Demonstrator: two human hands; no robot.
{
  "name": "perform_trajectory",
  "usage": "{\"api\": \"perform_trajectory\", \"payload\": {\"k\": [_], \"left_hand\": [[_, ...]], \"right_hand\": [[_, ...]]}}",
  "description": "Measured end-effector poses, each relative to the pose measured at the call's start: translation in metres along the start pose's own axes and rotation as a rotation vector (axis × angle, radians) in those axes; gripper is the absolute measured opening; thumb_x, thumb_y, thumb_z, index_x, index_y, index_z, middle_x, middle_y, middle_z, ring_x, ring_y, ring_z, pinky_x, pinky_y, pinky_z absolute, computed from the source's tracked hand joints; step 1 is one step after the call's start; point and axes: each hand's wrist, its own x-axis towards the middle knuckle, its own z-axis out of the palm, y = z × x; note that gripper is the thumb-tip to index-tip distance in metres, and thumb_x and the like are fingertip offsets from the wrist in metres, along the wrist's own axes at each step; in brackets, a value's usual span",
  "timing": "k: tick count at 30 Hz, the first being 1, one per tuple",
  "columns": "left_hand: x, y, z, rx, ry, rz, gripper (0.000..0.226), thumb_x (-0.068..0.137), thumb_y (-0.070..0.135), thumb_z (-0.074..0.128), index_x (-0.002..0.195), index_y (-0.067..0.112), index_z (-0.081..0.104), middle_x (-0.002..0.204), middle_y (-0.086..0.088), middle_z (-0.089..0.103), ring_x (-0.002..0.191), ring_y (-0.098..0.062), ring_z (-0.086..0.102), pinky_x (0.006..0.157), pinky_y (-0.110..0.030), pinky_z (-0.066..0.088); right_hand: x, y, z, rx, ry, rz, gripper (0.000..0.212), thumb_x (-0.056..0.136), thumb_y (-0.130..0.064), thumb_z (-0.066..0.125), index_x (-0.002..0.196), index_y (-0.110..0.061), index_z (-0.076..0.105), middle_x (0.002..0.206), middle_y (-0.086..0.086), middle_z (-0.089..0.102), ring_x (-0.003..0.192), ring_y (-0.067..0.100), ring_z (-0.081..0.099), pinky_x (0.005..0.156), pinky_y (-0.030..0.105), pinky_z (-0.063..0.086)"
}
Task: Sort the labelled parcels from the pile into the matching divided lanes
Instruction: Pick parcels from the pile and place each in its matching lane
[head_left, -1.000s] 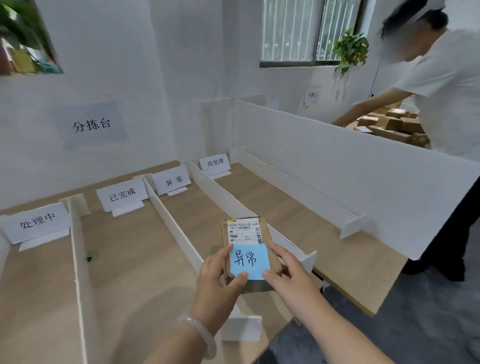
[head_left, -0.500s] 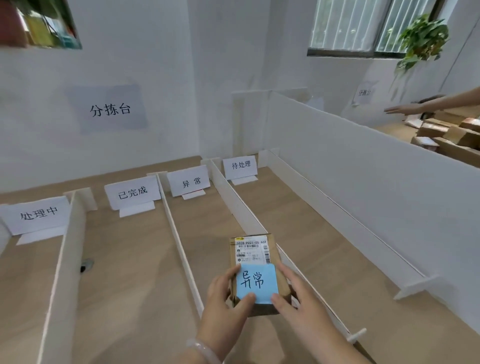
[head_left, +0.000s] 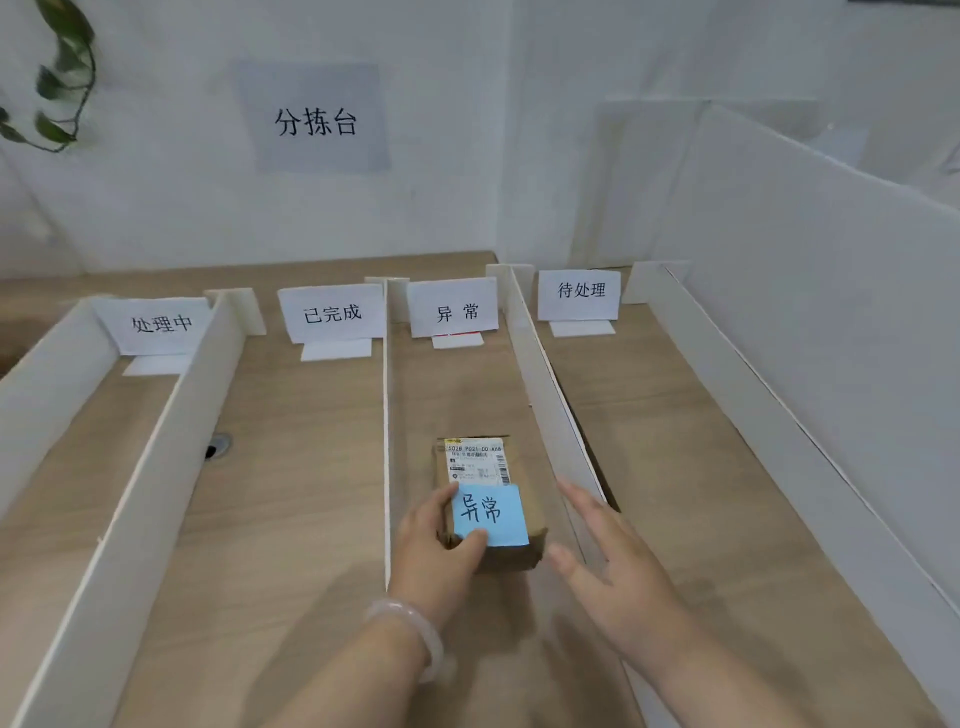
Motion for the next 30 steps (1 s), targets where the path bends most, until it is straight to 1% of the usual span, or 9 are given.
{"api": "perform_trajectory", "payload": {"k": [2, 4, 9, 13, 16, 19, 21, 24, 30], "left_hand": [[0.022, -0.004, 0.009, 0.064, 0.030, -0.010, 0.056, 0.082, 0.017, 0.070, 0.131, 0.038, 0.052, 0.130, 0.009, 0.047, 0.113, -0.009, 0.053, 0.101, -0.029, 0.045], [0.040, -0.009, 0.016, 0.118, 0.044, -0.036, 0.058, 0.083, 0.016, 0.068, 0.136, 0.034, 0.050, 0.132, 0.008, 0.044, 0.113, -0.009, 0.051, 0.099, -0.026, 0.044], [0.067, -0.033, 0.032, 0.158, 0.069, -0.174, 0.067, 0.085, 0.009, 0.063, 0.145, 0.031, 0.042, 0.137, 0.003, 0.051, 0.111, -0.014, 0.057, 0.089, -0.024, 0.047], [0.087, -0.029, 0.035, 0.239, 0.025, -0.154, 0.074, 0.086, 0.027, 0.072, 0.150, 0.033, 0.033, 0.142, 0.010, 0.040, 0.118, -0.005, 0.045, 0.100, -0.021, 0.037], [0.114, -0.021, 0.033, 0.349, -0.026, -0.126, 0.081, 0.087, 0.034, 0.072, 0.153, 0.031, 0.025, 0.151, 0.009, 0.031, 0.126, -0.005, 0.039, 0.099, -0.018, 0.030], [0.157, -0.010, 0.029, 0.426, 0.002, -0.144, 0.082, 0.089, 0.037, 0.069, 0.155, 0.030, 0.021, 0.157, 0.003, 0.022, 0.139, -0.016, 0.035, 0.109, -0.026, 0.030], [0.188, -0.003, 0.026, 0.488, 0.041, -0.132, 0.078, 0.091, 0.037, 0.066, 0.155, 0.026, 0.022, 0.158, 0.000, 0.018, 0.140, -0.018, 0.033, 0.113, -0.029, 0.027], [0.229, 0.005, 0.023, 0.582, 0.097, -0.112, 0.070, 0.095, 0.037, 0.059, 0.154, 0.022, 0.025, 0.158, -0.003, 0.018, 0.140, -0.020, 0.034, 0.113, -0.030, 0.029], [0.281, 0.013, 0.024, 0.628, 0.152, -0.127, 0.067, 0.098, 0.040, 0.053, 0.155, 0.023, 0.022, 0.157, -0.005, 0.022, 0.140, -0.023, 0.033, 0.111, -0.035, 0.032]], "right_hand": [[0.015, 0.011, -0.009, -0.035, 0.014, -0.032, 0.058, 0.094, -0.035, 0.059, 0.136, -0.059, 0.027, 0.142, -0.039, 0.027, 0.129, -0.027, 0.016, 0.107, 0.002, 0.014], [0.029, 0.022, -0.017, -0.050, 0.011, -0.042, 0.056, 0.094, -0.033, 0.057, 0.136, -0.057, 0.027, 0.140, -0.041, 0.025, 0.124, -0.032, 0.015, 0.098, -0.006, 0.013], [0.054, 0.051, -0.025, -0.057, -0.050, -0.036, 0.052, 0.095, -0.037, 0.052, 0.135, -0.060, 0.027, 0.144, -0.039, 0.027, 0.135, -0.020, 0.017, 0.111, 0.016, 0.022], [0.078, 0.061, -0.026, -0.111, -0.077, -0.075, 0.052, 0.095, -0.039, 0.051, 0.134, -0.062, 0.026, 0.146, -0.040, 0.023, 0.133, -0.024, 0.013, 0.103, 0.000, 0.014], [0.099, 0.064, -0.028, -0.163, -0.121, -0.112, 0.052, 0.094, -0.043, 0.050, 0.135, -0.064, 0.025, 0.149, -0.040, 0.017, 0.137, -0.021, 0.008, 0.111, 0.012, 0.016], [0.124, 0.065, -0.033, -0.216, -0.143, -0.150, 0.053, 0.094, -0.045, 0.049, 0.132, -0.069, 0.021, 0.146, -0.045, 0.008, 0.137, -0.020, 0.006, 0.116, 0.022, 0.018], [0.139, 0.066, -0.036, -0.227, -0.133, -0.176, 0.053, 0.093, -0.046, 0.050, 0.132, -0.068, 0.022, 0.145, -0.047, 0.008, 0.136, -0.021, 0.005, 0.115, 0.021, 0.018], [0.159, 0.072, -0.040, -0.251, -0.096, -0.217, 0.054, 0.085, -0.063, 0.042, 0.136, -0.068, 0.023, 0.148, -0.044, 0.012, 0.138, -0.019, 0.009, 0.112, 0.021, 0.020], [0.171, 0.088, -0.043, -0.290, -0.085, -0.242, 0.068, 0.075, -0.072, 0.031, 0.136, -0.070, 0.002, 0.149, -0.045, 0.005, 0.138, -0.020, 0.007, 0.102, 0.005, 0.015]]}}
